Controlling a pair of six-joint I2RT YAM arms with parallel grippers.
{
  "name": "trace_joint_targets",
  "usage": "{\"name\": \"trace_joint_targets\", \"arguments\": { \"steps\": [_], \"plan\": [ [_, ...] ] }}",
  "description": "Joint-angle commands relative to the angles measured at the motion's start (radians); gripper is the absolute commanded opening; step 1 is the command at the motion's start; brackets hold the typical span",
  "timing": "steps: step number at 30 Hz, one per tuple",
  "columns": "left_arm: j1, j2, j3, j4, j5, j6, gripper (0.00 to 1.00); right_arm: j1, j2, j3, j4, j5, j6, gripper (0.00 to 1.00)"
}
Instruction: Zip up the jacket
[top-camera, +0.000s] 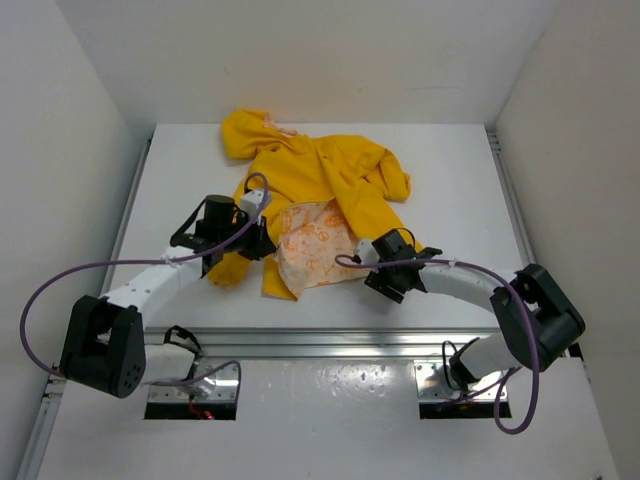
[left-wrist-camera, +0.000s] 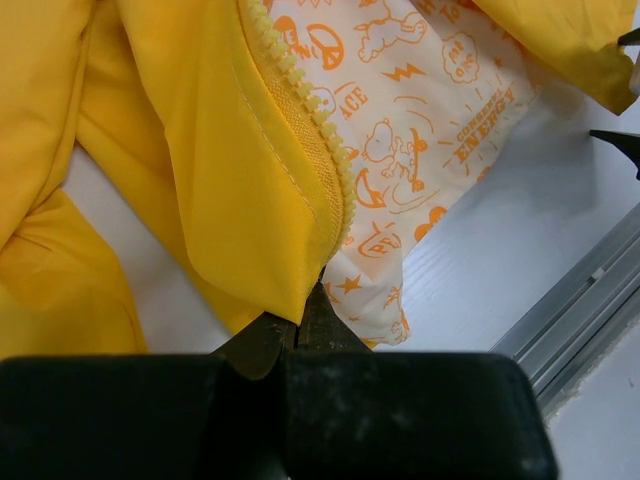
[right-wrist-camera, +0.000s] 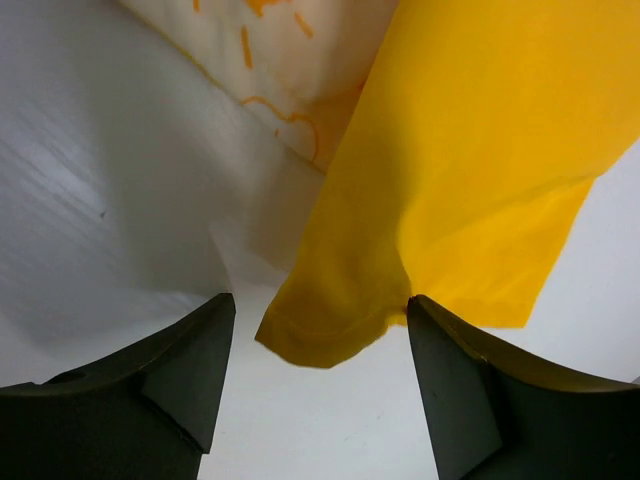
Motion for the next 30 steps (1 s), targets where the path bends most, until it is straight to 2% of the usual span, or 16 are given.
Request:
{"name": "trace_joint_targets", "arguments": {
  "steps": [1, 5, 8, 9, 13, 16, 20, 25, 30],
  "plan": [
    [0.010, 0.001, 0.015, 0.038, 0.028, -0.018, 0.00, -0.003, -0.017, 0.023, 0.097, 0.013, -0.024, 0.70],
    [0.010, 0.010, 0.015, 0.038, 0.029, -0.018, 0.00, 0.008, -0.012, 0.046, 0.109, 0.032, -0.033, 0.70],
    [0.010, 0.021, 0.024, 0.048, 0.029, -0.018, 0.00, 0.011, 0.007, 0.056, 0.106, 0.030, -0.035, 0.61],
    [0.019, 0.021, 0.024, 0.048, 0.029, -0.018, 0.00, 0.013, 0.012, 0.054, 0.109, 0.035, -0.035, 0.58],
    [0.019, 0.030, 0.024, 0.048, 0.029, -0.009, 0.00, 0.002, 0.026, 0.056, 0.106, 0.041, -0.046, 0.32],
    [0.019, 0.030, 0.033, 0.048, 0.038, -0.009, 0.00, -0.021, 0.037, 0.062, 0.087, 0.047, -0.050, 0.30],
    [0.019, 0.030, 0.033, 0.048, 0.038, 0.001, 0.00, -0.059, 0.037, 0.074, 0.066, 0.039, -0.070, 0.38],
    [0.019, 0.040, 0.033, 0.048, 0.047, 0.001, 0.00, -0.087, 0.029, 0.071, 0.054, 0.021, -0.086, 0.24],
    [0.019, 0.040, 0.043, 0.048, 0.047, 0.001, 0.00, -0.098, 0.031, 0.076, 0.048, -0.005, -0.089, 0.00]
  ]
}}
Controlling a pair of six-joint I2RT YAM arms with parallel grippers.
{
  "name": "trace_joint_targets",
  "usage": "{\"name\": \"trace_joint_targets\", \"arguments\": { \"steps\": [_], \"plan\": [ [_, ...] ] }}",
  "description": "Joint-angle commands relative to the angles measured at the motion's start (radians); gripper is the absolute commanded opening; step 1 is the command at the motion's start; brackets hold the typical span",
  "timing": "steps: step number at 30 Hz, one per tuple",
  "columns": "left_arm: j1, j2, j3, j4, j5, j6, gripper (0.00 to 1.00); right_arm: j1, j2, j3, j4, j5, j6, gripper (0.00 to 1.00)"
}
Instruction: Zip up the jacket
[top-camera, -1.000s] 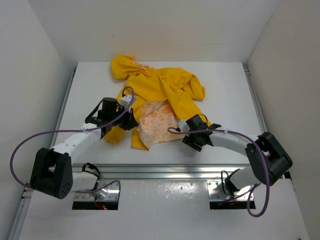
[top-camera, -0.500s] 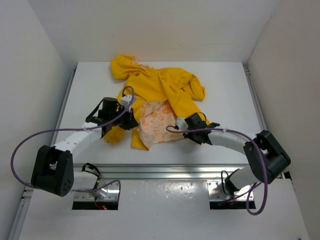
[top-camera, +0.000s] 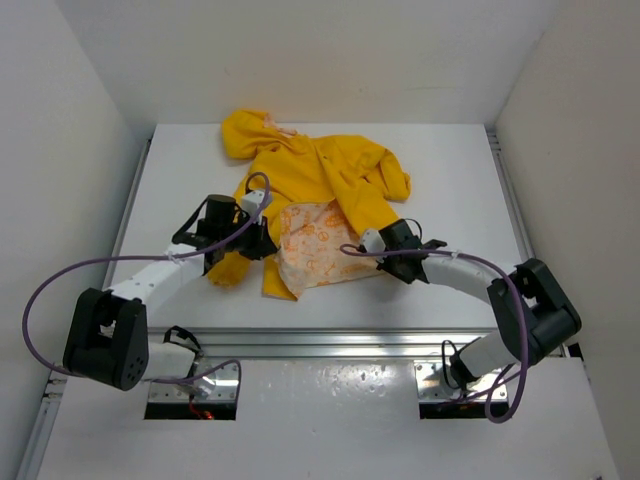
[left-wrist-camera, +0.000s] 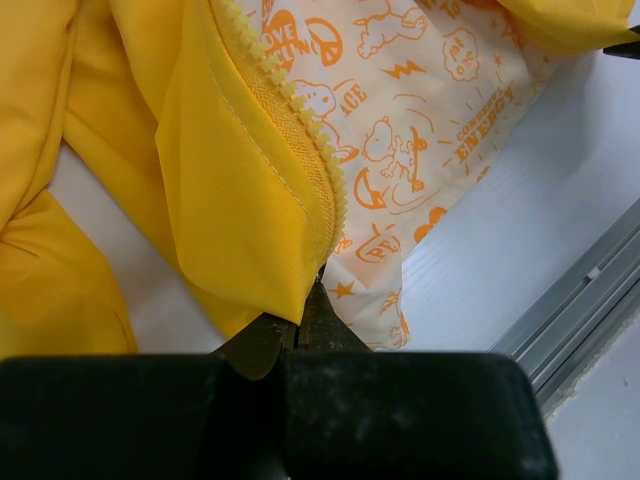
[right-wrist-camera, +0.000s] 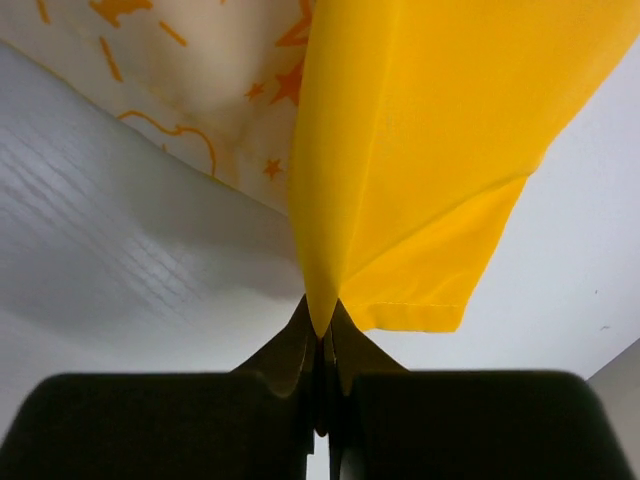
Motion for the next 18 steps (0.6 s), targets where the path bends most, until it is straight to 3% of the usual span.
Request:
{"name": "trace_joint_targets", "arguments": {
  "steps": [1, 3, 6, 11, 15, 17, 18],
  "plan": [
    [0.012, -0.001, 0.040, 0.029, 0.023, 0.010, 0.00, -0.009, -0.006, 0.039, -0.014, -0.047, -0.004, 0.00],
    [0.012, -0.001, 0.040, 0.029, 0.023, 0.010, 0.00, -0.014, -0.026, 0.046, -0.022, -0.073, 0.006, 0.00],
    [0.021, -0.014, 0.040, 0.029, 0.069, 0.019, 0.00, -0.083, -0.091, 0.088, -0.104, -0.239, 0.111, 0.00],
    [0.053, -0.114, -0.004, 0.112, 0.301, 0.019, 0.00, -0.297, -0.174, 0.188, -0.162, -0.797, 0.417, 0.00],
    [0.053, -0.114, -0.004, 0.170, 0.440, -0.062, 0.00, -0.373, -0.213, 0.136, 0.197, -1.043, 0.942, 0.00],
    [0.053, -0.102, -0.023, 0.279, 0.520, -0.186, 0.00, -0.381, -0.188, 0.106, 0.483, -1.087, 1.086, 0.00],
    [0.053, -0.093, -0.033, 0.331, 0.551, -0.297, 0.00, -0.381, -0.175, 0.089, 0.556, -1.121, 1.290, 0.00]
  ]
}}
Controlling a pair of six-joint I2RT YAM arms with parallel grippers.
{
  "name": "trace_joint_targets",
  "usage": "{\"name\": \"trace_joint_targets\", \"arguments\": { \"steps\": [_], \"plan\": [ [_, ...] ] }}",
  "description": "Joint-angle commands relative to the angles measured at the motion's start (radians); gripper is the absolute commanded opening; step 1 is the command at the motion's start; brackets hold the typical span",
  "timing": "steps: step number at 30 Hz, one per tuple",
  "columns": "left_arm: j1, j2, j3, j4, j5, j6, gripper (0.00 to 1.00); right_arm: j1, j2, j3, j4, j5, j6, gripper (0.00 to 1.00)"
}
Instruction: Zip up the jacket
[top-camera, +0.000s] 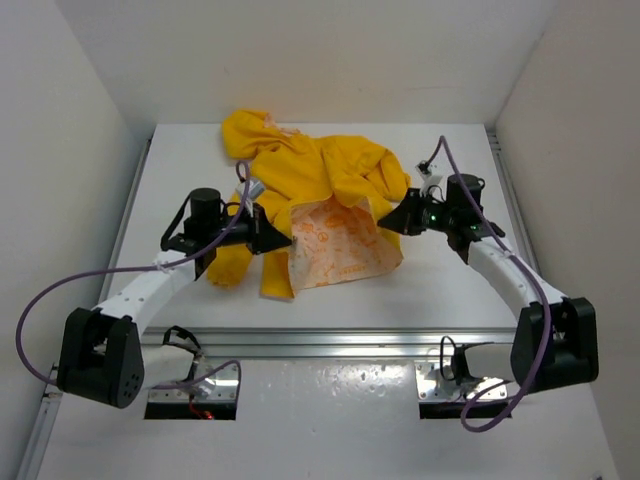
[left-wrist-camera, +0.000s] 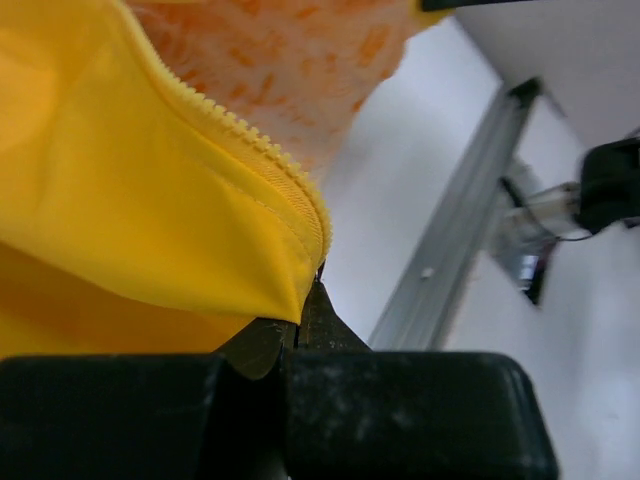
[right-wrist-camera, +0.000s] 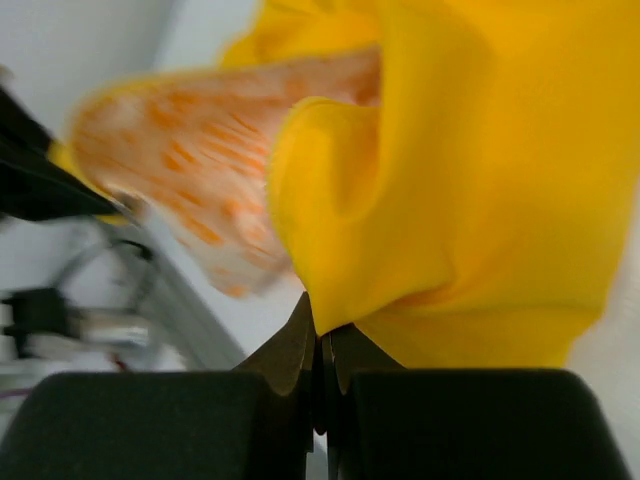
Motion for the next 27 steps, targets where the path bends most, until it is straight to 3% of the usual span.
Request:
{"name": "trace_joint_targets", "arguments": {
  "steps": [1, 3, 4, 13, 22, 27],
  "plan": [
    [0.009, 0.002, -0.036, 0.240, 0.200, -0.253, 0.00, 0.001, 0.048, -0.046, 0.499, -0.245, 0.551, 0.00],
    [0.009, 0.023, -0.048, 0.373, 0.237, -0.373, 0.00, 0.014, 0.098, -0.049, 0.662, -0.255, 0.727, 0.00],
    [0.009, 0.034, -0.048, 0.411, 0.248, -0.469, 0.00, 0.017, 0.131, -0.040, 0.826, -0.262, 0.832, 0.00],
    [0.000, 0.034, -0.035, 0.767, 0.147, -0.882, 0.00, 0.067, 0.159, 0.021, 0.951, -0.209, 1.034, 0.00],
    [-0.037, 0.034, -0.035, 0.824, 0.104, -0.946, 0.00, 0.115, 0.117, -0.049, 1.046, -0.230, 1.069, 0.00],
    [-0.066, 0.043, -0.035, 0.905, 0.122, -0.975, 0.00, 0.155, 0.108, -0.074, 1.137, -0.268, 0.997, 0.00]
  ]
}}
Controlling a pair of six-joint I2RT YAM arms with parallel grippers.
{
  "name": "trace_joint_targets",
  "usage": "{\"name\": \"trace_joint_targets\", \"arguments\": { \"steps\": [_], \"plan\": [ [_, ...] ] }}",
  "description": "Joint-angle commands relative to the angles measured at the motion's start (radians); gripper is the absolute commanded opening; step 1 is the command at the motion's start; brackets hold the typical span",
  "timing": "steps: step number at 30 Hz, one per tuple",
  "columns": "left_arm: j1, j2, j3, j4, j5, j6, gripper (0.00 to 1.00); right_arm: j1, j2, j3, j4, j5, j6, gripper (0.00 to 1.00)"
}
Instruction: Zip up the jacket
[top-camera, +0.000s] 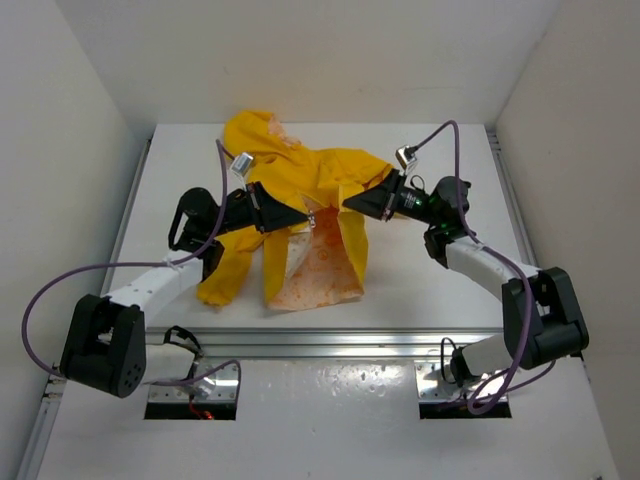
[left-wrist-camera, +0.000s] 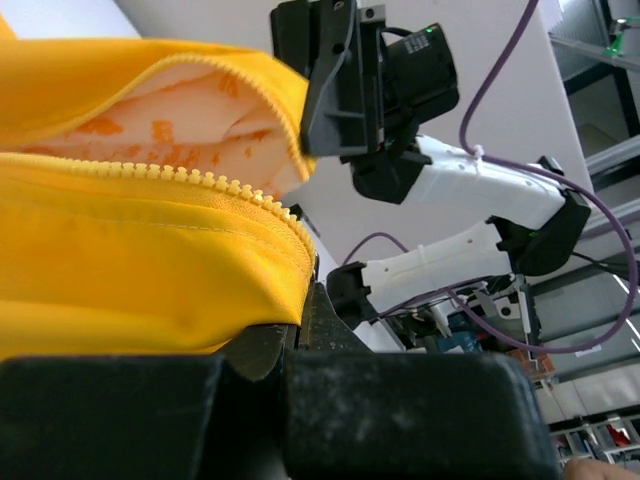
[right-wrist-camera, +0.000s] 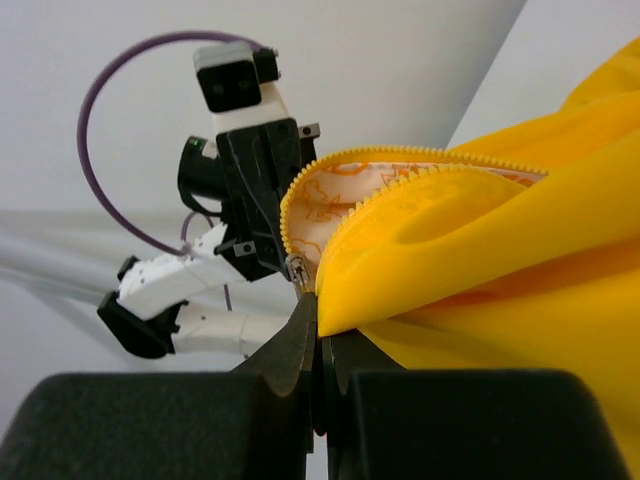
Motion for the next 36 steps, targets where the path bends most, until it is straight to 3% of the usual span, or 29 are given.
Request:
{"name": "trace_joint_targets", "arguments": {
  "steps": [1, 8, 19, 36],
  "plan": [
    [-0.036, -0.015, 0.011, 0.137, 0.022, -0.039, 0.00, 0.031, -0.038, -0.008, 0.147, -0.042, -0.074, 0.00],
    [-0.082, -0.015, 0.011, 0.172, 0.074, -0.020, 0.00, 0.061, -0.010, -0.011, 0.234, -0.065, -0.166, 0.00],
    [-0.101, 0.025, 0.029, 0.209, 0.085, -0.039, 0.00, 0.104, 0.013, 0.029, 0.323, -0.080, -0.183, 0.00],
    [-0.119, 0.036, 0.048, 0.219, 0.085, -0.020, 0.00, 0.123, 0.016, 0.043, 0.324, -0.080, -0.175, 0.00]
  ]
}}
